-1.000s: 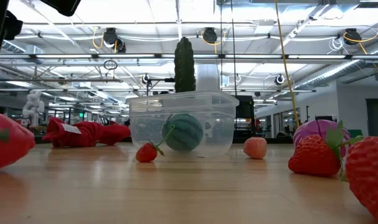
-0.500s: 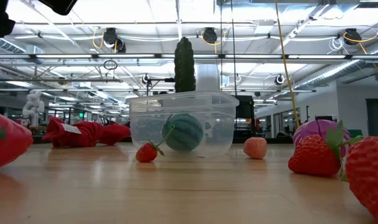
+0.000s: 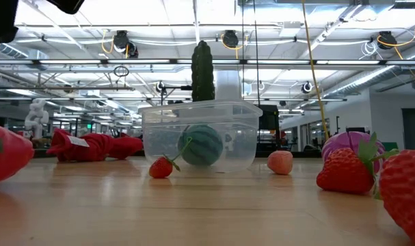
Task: Pick and placing Produce into tupperware
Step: Put the pink dragon fruit into the transparent container
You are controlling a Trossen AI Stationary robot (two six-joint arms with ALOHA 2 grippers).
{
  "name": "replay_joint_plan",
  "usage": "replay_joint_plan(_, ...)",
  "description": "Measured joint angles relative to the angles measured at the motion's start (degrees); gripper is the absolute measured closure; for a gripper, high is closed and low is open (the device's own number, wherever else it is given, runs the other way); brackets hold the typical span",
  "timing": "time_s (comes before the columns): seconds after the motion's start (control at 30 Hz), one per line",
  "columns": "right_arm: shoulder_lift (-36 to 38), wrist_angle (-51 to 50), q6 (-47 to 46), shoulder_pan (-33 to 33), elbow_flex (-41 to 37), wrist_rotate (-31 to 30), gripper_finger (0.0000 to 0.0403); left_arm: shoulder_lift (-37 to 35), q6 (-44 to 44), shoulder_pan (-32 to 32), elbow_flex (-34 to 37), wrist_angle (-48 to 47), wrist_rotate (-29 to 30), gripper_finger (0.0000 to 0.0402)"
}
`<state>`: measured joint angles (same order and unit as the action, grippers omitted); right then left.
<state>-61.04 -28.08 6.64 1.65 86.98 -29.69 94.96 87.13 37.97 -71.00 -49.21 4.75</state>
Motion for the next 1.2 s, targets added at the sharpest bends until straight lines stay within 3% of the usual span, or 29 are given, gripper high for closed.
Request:
replay_joint_plan(0.3, 0.0, 0.02, 0.02, 0.0, 0.0, 0.0, 0.022, 0.11, -0.39, 0.93, 0.0, 3.01, 1.53, 0.0009)
replay_joint_plan(0.67, 0.0, 0.1, 0.02, 0.02, 0.0, 0.0, 0.022, 4.67, -0.37, 0.72, 0.0, 2.99, -2.44, 0.0009)
replay_joint_plan(1.2, 0.0, 0.39, 0.0, 0.01, 0.0, 0.0, 0.022, 10.03, -2.0, 0.52, 0.0, 3.23, -2.15, 0.0009)
